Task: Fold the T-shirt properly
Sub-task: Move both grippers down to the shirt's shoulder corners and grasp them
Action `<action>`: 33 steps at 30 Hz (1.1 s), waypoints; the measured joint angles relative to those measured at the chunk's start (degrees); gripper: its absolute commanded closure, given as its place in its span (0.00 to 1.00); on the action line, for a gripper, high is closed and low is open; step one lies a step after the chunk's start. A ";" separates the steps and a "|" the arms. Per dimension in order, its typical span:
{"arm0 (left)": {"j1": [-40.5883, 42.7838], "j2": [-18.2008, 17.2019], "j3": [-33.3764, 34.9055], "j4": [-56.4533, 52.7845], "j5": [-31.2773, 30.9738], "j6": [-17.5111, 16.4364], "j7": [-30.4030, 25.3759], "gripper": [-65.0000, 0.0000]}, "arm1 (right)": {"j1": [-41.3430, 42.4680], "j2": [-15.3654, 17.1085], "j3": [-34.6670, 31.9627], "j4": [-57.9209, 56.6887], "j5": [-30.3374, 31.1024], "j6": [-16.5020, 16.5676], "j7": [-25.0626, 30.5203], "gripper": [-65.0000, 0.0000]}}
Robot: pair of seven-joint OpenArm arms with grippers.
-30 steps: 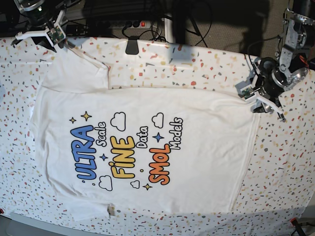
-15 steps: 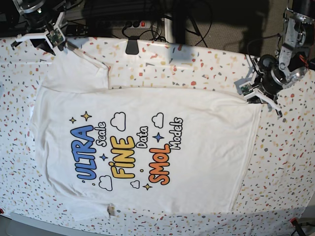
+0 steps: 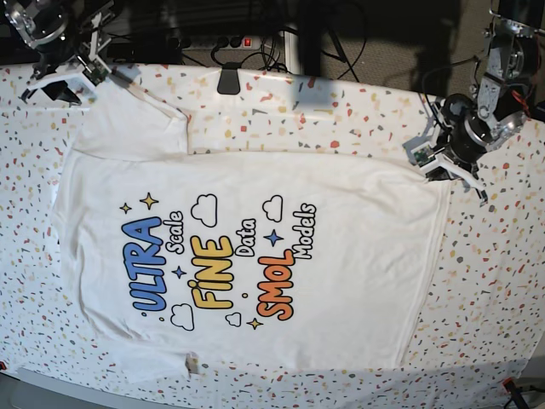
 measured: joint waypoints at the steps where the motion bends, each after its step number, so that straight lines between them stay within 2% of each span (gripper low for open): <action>1: 0.00 -0.02 -0.02 0.00 -0.52 -0.02 -0.11 1.00 | 0.98 0.85 -1.75 -1.22 -1.31 0.22 -0.02 0.48; 7: 0.00 0.04 0.00 0.02 -1.73 -0.09 -0.20 1.00 | 4.68 6.36 -12.39 -4.74 -6.97 -0.26 -2.23 0.48; 12: 0.02 0.04 0.00 0.02 -1.70 -0.07 -0.35 1.00 | 4.85 10.99 -15.58 -4.70 -8.39 -0.48 -3.89 0.48; 17: 0.04 0.04 0.00 0.02 -1.73 -0.07 -0.37 1.00 | 4.92 11.37 -15.58 -4.79 -8.55 -0.55 -4.02 0.48; 23: 0.04 0.04 0.00 0.02 -1.73 -0.09 -0.37 1.00 | 8.26 10.60 -15.61 -9.27 -6.73 0.35 0.24 0.49; 25: 0.04 0.02 0.00 0.02 -1.73 -0.09 -0.39 1.00 | 9.03 9.86 -15.61 -11.08 -6.23 0.96 2.60 0.53; 29: 0.04 0.04 0.00 0.02 -1.70 -0.09 -0.35 1.00 | 9.18 9.75 -16.22 -11.50 -6.27 1.33 2.84 0.63; 33: 0.04 0.04 0.00 0.02 -1.73 -0.09 -0.37 1.00 | 9.16 9.73 -16.39 -11.58 -6.38 1.81 2.64 0.82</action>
